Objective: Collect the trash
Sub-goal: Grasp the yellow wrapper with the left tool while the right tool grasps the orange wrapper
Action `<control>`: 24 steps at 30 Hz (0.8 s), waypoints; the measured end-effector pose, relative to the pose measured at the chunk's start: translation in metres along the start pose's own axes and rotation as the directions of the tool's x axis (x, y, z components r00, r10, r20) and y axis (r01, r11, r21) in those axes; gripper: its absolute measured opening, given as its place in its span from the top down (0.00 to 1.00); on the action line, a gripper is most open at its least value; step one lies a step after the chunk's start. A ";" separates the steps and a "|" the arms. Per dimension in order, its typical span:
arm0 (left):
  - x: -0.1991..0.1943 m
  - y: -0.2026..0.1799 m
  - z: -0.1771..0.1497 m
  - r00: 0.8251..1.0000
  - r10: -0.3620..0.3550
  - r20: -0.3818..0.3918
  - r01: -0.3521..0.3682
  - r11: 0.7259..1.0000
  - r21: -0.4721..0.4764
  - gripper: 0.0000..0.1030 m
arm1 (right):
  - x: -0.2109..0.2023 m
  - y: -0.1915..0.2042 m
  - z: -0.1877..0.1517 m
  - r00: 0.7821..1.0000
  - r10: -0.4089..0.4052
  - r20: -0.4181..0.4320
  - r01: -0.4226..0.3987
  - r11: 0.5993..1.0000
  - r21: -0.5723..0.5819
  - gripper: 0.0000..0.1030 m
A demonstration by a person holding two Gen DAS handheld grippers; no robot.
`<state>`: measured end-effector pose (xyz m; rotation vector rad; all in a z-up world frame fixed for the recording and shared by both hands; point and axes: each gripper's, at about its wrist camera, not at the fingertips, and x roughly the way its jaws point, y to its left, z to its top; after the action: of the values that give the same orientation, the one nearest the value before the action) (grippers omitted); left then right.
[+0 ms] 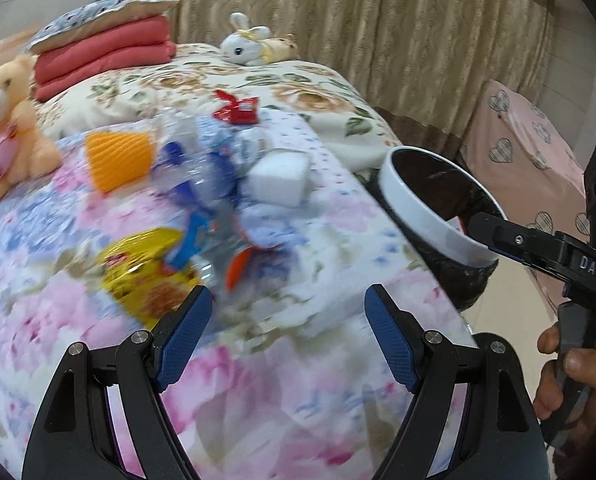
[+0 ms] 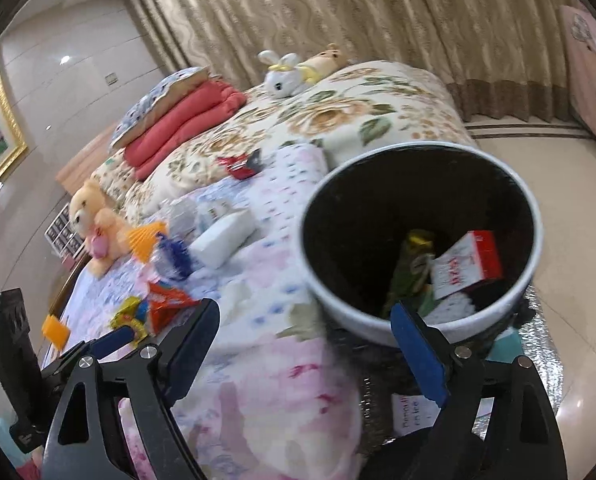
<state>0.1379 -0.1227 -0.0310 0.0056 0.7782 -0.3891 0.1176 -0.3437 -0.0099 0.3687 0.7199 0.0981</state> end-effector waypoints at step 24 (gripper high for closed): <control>-0.024 0.081 -0.020 0.994 0.106 0.011 -0.103 0.984 -0.145 0.22 | 0.037 0.070 -0.027 0.990 0.105 -0.090 -0.110 0.993 -0.052 0.13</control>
<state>0.1365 -0.0360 -0.0401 -0.0924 0.7831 -0.2320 0.1302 -0.2623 -0.0269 0.3501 0.7813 0.2375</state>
